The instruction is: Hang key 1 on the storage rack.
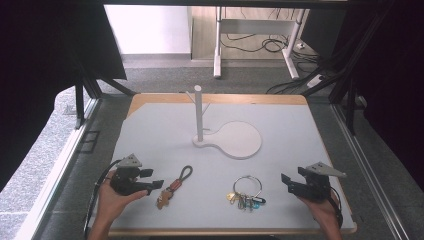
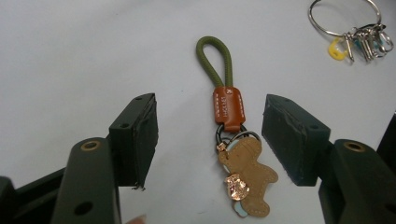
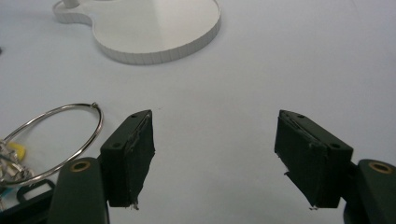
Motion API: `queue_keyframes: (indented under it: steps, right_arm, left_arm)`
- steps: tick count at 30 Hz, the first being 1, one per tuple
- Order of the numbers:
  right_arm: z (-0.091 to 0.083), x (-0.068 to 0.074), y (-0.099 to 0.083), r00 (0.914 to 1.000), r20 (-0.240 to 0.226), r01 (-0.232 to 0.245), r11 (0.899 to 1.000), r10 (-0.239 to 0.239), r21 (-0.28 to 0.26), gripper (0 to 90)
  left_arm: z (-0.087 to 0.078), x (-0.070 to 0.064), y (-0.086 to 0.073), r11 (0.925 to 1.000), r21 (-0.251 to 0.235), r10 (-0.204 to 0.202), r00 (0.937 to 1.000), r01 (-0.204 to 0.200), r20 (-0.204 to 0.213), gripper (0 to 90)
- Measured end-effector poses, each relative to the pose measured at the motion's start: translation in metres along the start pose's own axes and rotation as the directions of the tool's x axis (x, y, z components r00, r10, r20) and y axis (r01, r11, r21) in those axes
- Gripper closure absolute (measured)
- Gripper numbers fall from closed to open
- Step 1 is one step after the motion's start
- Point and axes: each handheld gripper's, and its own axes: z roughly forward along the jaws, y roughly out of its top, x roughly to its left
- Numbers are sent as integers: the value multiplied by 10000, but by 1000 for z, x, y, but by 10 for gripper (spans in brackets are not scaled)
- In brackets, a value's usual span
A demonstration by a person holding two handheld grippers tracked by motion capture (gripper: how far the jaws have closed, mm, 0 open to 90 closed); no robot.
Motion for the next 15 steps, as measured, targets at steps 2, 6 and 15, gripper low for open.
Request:
queue_keyframes:
  steps: [2,6,15]
  right_arm:
    - [-4,-2,0,9999,0,-130,9999,130,30,317]
    - [-8,-3,2,9998,-54,171,9999,-171,-5,345]
    - [9,13,1,9935,-889,737,9971,-716,206,355]
  left_arm:
    - [-1,0,1,10000,0,-98,10000,98,-7,364]
    - [-2,-1,4,9999,-61,-115,9999,115,21,364]
    - [-9,-6,7,9993,-304,209,9998,-208,45,374]
